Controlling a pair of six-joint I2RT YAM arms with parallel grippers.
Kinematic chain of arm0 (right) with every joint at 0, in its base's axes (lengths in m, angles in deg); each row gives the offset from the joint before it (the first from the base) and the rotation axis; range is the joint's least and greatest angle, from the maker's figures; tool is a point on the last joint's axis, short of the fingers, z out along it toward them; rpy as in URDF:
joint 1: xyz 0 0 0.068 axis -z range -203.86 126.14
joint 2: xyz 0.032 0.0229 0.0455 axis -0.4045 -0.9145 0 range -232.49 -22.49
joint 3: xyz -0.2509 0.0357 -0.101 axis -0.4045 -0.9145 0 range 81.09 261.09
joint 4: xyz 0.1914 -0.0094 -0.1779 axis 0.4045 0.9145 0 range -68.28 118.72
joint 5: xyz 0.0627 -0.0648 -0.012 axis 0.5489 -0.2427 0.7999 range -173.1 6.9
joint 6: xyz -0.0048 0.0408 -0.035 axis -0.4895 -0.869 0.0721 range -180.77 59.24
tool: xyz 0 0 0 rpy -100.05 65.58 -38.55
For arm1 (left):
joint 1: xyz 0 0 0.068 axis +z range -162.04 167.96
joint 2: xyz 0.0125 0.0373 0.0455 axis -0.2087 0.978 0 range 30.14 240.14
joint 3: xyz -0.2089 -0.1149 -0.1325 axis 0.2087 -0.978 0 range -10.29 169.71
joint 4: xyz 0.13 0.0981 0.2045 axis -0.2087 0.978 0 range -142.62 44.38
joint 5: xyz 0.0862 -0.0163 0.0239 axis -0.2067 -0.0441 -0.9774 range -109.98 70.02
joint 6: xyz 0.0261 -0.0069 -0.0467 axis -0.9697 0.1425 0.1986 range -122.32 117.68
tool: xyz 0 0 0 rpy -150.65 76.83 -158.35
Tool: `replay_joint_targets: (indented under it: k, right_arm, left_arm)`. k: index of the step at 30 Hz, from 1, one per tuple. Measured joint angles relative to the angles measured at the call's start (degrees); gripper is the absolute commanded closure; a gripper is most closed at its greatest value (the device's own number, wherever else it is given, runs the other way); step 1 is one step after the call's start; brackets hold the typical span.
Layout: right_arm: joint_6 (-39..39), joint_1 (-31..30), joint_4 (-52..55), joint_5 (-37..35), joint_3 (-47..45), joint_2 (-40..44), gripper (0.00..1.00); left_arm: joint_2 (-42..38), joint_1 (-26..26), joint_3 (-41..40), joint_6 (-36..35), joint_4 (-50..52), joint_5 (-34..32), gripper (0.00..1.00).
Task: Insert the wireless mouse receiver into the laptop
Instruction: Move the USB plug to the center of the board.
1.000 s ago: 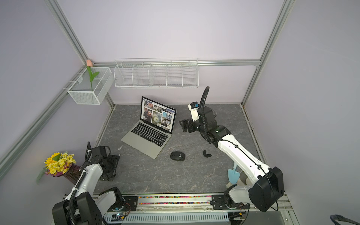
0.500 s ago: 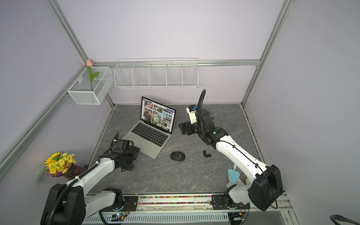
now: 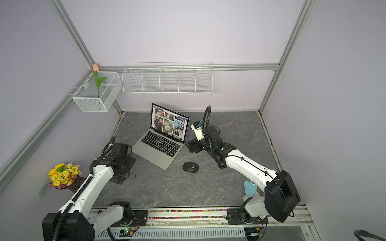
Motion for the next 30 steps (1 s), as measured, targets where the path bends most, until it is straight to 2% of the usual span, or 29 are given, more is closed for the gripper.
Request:
replay_joint_targets:
  k: [4,7,11,15,17,19,20,21,23,26,28,30]
  right_arm:
    - [8.7,-2.47,0.09,6.86,4.85,-7.13,0.1]
    - [14.23,-5.44,-0.22,9.44,6.95,-11.45,0.1]
    - [17.46,-7.41,-0.35,10.8,7.04,-12.7,0.12]
    - [18.82,-7.28,-1.2,10.01,7.19,-12.37,0.12]
    - [19.47,-7.23,-1.18,9.16,7.19,-11.85,0.12]
    - [20.31,-7.23,-1.09,8.13,7.17,-11.13,0.12]
    - [20.63,-7.23,-1.01,7.72,7.17,-10.82,0.12]
    - [21.0,-7.23,-0.94,7.28,7.17,-10.45,0.12]
    - [21.79,-7.23,-0.76,6.38,7.13,-9.75,0.12]
    - [22.86,-7.23,-0.79,5.01,6.47,-8.55,0.11]
    - [23.34,-7.23,-0.92,4.39,5.7,-7.8,0.11]
    - [23.69,-7.23,-1.03,3.8,4.96,-7.32,0.11]
  left_arm:
    - [3.96,5.35,-0.11,-6.05,-2.38,1.01,0.0]
    - [7.69,10.4,-1.92,-12.72,-9.55,7.69,0.01]
    - [11.89,11.82,-2.78,-18.69,-14.99,15.41,0.01]
    - [13.16,11.89,-2.8,-22.18,-16.06,19.34,0.0]
    - [12.83,11.89,-2.95,-23.56,-15.8,19.85,0.08]
    - [12.07,11.89,-2.95,-25.51,-14.43,18.95,0.25]
    - [11.67,11.89,-2.95,-26.49,-13.6,18.45,0.28]
    - [11.21,11.91,-2.95,-27.02,-12.76,18.14,0.35]
    - [10.88,11.98,-2.95,-27.47,-11.76,18.71,0.39]
    - [11.02,11.96,-3.52,-26.43,-10.75,19.67,0.55]
    - [11.28,11.98,-4.11,-25.92,-9.94,19.23,0.62]
    - [11.91,11.98,-4.31,-25.99,-9.22,18.86,0.6]
